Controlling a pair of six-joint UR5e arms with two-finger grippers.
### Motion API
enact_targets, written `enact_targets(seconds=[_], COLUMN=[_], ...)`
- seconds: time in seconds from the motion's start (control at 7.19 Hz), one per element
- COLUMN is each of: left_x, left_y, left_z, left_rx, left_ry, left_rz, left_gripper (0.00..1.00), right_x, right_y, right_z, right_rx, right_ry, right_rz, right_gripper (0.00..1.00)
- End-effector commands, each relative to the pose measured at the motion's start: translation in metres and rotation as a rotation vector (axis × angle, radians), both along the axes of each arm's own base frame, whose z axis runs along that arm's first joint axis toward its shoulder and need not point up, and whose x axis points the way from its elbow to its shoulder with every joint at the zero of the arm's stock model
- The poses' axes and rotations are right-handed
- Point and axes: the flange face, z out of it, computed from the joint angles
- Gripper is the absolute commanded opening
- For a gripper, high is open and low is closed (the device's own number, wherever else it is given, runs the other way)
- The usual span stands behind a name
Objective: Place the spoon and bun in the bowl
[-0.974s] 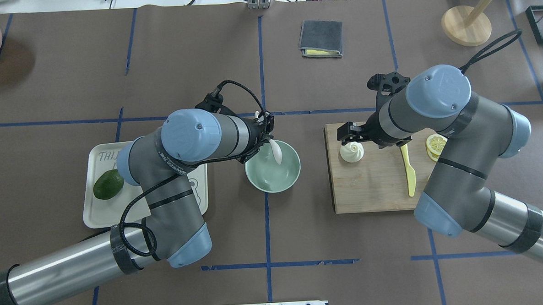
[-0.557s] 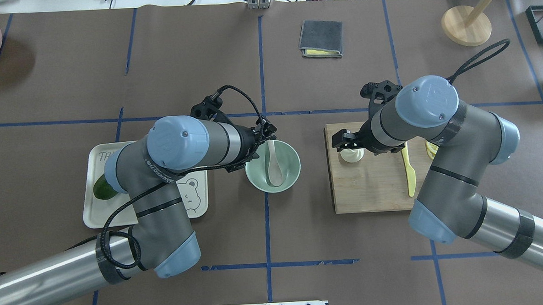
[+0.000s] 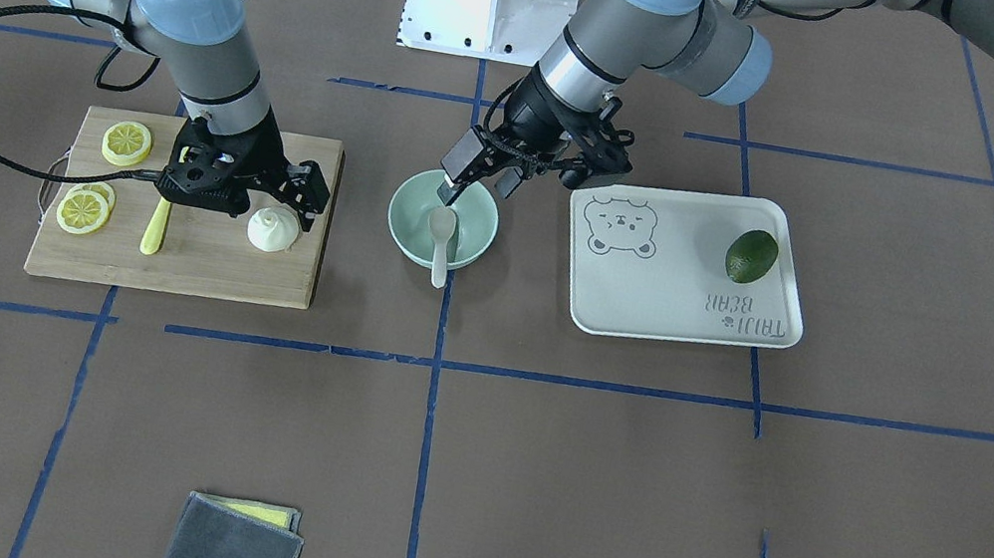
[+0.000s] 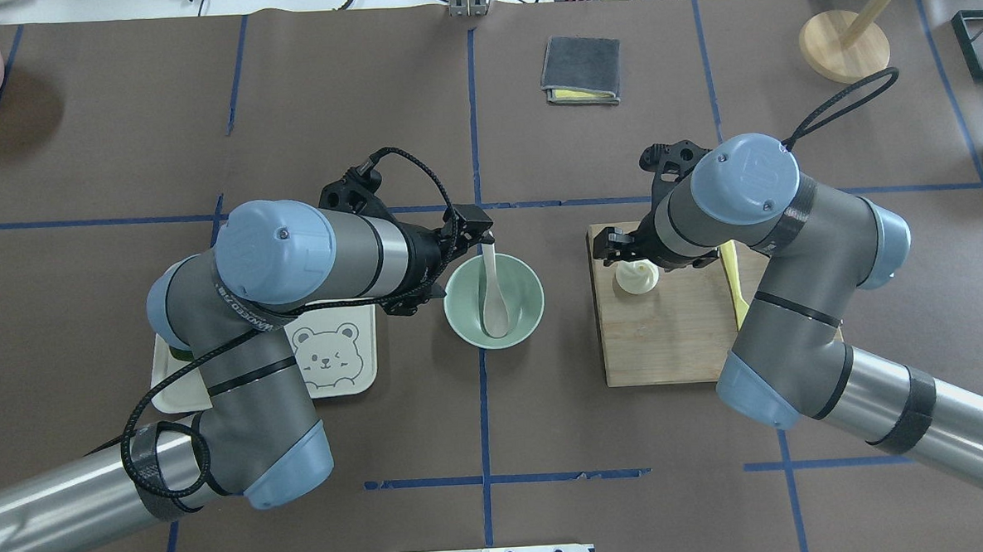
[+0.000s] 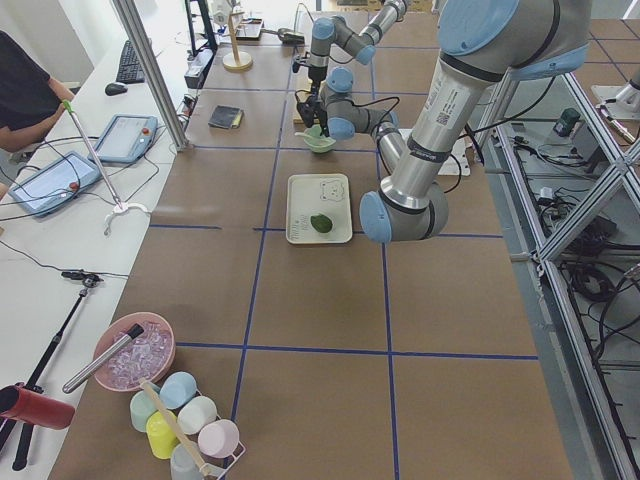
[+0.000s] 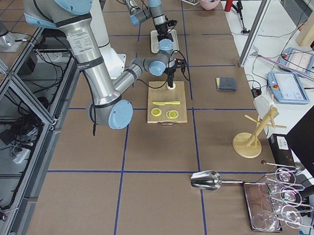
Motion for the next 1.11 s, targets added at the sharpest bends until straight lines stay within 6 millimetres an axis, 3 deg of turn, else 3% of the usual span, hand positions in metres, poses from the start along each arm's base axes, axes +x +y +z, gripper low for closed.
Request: enact_targets(seconds=[0.0, 0.14, 0.28, 0.56, 0.7, 0.83, 0.97], left_x=[-0.004, -0.006, -0.008, -0.026, -0.039, -0.056, -0.070], left_y=[-0.003, -0.002, -0.001, 0.001, -0.001, -0.011, -0.016], left_z=[0.001, 0.004, 0.001, -0.012, -0.019, -0.015, -0.007], left_rx=[-0.001, -0.001, -0.002, -0.020, 0.035, 0.064, 0.103], left_ry=[-0.001, -0.002, -0.004, -0.028, -0.049, -0.099, -0.150], left_rz=[-0.007, -0.007, -0.007, -0.003, 0.016, 0.009, 0.015], left_gripper=[1.00, 1.00, 1.00, 1.00, 1.00, 1.00, 1.00], right_x=[-0.001, -0.002, -0.001, 0.005, 0.012, 0.021, 0.017], right_y=[-0.002, -0.004, -0.004, -0.009, -0.019, -0.023, -0.025], right_z=[0.005, 0.009, 0.009, 0.001, -0.021, -0.045, -0.073], right_rx=[0.001, 0.005, 0.008, 0.016, 0.030, 0.031, 0.042], right_ry=[0.013, 0.022, 0.023, 0.008, -0.024, -0.066, -0.107], right_rz=[0.002, 0.000, -0.002, 0.007, 0.020, 0.022, 0.019], right_gripper=[0.32, 0.12, 0.00, 0.00, 0.00, 0.00, 0.00])
